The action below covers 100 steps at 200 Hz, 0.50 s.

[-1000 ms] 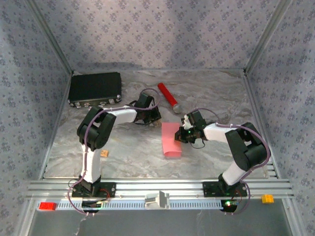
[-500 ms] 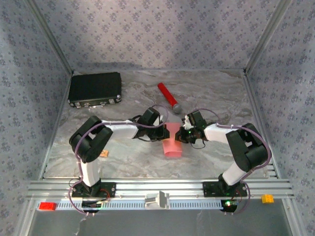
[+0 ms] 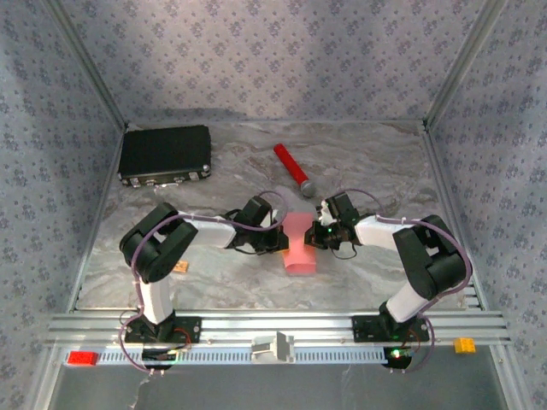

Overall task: Fold a paper plane with a square sheet of paper (pick it up from the middle)
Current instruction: First fold the square sheet of paper in half at the center of the table.

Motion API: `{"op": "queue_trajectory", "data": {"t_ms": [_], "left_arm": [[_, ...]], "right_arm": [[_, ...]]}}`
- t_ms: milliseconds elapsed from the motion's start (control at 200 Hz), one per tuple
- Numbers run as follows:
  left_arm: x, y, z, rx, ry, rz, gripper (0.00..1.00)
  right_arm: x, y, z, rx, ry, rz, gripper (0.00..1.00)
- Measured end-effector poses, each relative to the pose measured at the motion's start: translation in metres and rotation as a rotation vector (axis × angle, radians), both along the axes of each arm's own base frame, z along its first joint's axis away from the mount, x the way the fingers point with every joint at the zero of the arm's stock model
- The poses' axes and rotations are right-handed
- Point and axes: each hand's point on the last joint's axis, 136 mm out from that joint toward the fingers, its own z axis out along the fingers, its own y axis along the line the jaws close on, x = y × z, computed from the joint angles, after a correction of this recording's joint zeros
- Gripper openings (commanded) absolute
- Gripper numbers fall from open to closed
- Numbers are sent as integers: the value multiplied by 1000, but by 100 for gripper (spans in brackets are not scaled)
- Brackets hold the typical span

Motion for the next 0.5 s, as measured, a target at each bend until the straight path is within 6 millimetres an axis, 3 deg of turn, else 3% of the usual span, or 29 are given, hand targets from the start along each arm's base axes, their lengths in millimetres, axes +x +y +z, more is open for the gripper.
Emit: {"op": "queue_trajectory", "data": {"t_ms": [330,500], "left_arm": [[-1,6,3,25,-33,-15,2],[-1,1,21,-15,-40,-8,2]], "right_arm": [[-1,0,0,-1,1,0,0],[-1,-2,0,-4,4,-3,0]]}}
